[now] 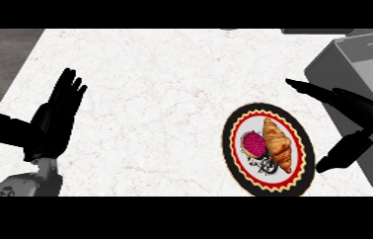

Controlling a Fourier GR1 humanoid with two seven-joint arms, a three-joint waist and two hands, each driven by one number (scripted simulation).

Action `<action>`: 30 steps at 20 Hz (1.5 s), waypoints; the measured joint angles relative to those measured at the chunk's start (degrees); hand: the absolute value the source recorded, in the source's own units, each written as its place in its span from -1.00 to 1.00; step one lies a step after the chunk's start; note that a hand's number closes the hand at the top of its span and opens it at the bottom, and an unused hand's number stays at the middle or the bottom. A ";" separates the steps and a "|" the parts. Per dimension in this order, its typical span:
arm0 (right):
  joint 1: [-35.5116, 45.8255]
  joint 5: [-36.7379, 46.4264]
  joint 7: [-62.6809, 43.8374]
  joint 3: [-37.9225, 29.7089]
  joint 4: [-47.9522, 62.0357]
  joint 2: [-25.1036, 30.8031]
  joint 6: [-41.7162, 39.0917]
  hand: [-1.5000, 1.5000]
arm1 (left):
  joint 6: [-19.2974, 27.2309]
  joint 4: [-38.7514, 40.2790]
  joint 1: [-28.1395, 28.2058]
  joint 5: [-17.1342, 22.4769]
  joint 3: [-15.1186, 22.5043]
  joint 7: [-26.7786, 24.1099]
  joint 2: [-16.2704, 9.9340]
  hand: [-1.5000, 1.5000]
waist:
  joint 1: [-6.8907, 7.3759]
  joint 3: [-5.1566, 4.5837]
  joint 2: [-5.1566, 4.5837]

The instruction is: Pick the cupcake from the plate and place it in the cardboard box

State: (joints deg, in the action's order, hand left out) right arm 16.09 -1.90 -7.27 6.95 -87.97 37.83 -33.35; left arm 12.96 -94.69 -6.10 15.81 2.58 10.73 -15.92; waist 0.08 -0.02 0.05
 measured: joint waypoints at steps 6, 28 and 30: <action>-0.80 3.72 -1.78 -0.11 -0.28 -5.22 -1.08 -1.00 | -0.58 0.47 -0.56 -1.77 -0.65 0.23 1.94 0.00 | -0.02 0.01 -0.03; -2.79 19.92 -0.50 -2.45 1.62 -18.04 -1.74 -1.00 | -4.85 -0.91 1.26 -6.32 -3.85 0.86 6.64 0.00 | 0.03 0.01 -0.04; -2.73 21.90 0.27 -2.25 2.70 -18.50 -1.17 -1.00 | -5.15 -0.34 0.07 -6.43 -4.59 1.48 6.38 0.00 | 0.02 0.01 -0.04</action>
State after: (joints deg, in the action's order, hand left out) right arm 13.37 20.00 -7.00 4.70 -85.27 19.33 -34.52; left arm 7.80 -95.03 -6.03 9.38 -2.01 12.20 -9.53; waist 0.10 -0.01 0.01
